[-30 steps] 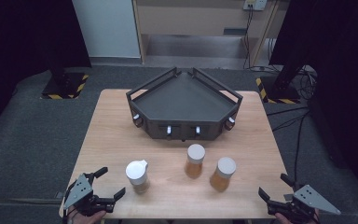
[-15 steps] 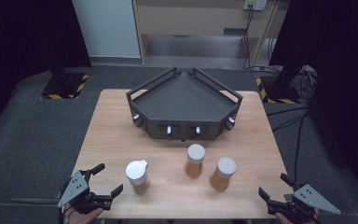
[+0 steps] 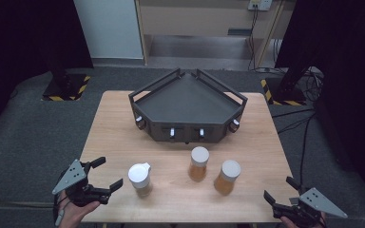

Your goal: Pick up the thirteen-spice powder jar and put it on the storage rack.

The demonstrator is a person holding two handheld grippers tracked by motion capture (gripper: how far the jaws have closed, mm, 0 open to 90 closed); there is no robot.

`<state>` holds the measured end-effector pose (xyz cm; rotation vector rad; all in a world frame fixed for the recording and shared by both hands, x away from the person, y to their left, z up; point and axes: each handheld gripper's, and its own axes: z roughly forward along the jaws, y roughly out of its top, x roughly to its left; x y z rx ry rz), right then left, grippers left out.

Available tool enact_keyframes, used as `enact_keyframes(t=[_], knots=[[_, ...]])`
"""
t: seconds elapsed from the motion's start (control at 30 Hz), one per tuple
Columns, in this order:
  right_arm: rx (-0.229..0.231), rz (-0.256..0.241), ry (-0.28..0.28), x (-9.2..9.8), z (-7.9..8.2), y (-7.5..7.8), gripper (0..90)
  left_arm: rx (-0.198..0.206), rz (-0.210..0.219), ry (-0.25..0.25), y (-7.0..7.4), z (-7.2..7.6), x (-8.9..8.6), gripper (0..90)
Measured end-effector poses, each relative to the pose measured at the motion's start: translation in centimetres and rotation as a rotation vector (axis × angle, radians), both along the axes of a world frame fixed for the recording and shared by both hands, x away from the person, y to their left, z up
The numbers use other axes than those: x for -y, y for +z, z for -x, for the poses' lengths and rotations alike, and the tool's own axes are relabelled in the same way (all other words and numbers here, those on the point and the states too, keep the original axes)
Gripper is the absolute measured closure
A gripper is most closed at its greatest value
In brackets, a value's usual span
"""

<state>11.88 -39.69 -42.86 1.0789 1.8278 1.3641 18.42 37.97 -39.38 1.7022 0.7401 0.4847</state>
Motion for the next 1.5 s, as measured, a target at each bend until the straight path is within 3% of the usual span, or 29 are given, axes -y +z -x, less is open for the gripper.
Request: enact_keyframes(t=[0.27,0.6,1.03,1.23,1.5], knots=[[-0.002,-0.003,-0.002,0.0,0.0,0.0,4.1,-0.018,-0.052,-0.046,1.5,-1.6,1.0,0.0],[0.000,-0.003,-0.002,0.1,0.0,0.0,4.2,-0.054,-0.098,-0.107,2.0,-3.4,2.8,0.9],[-0.001,-0.005,0.000,0.1,0.0,0.0,4.5,-0.102,-0.114,-0.144,0.7,-5.2,4.6,3.6],[-0.002,-0.006,0.002,0.1,0.0,0.0,4.6,-0.107,-0.127,-0.151,-0.2,-5.5,5.1,5.3],[-0.005,-0.010,0.004,0.2,0.0,0.0,4.7,-0.107,-0.102,-0.150,-1.8,-5.7,5.2,10.5]])
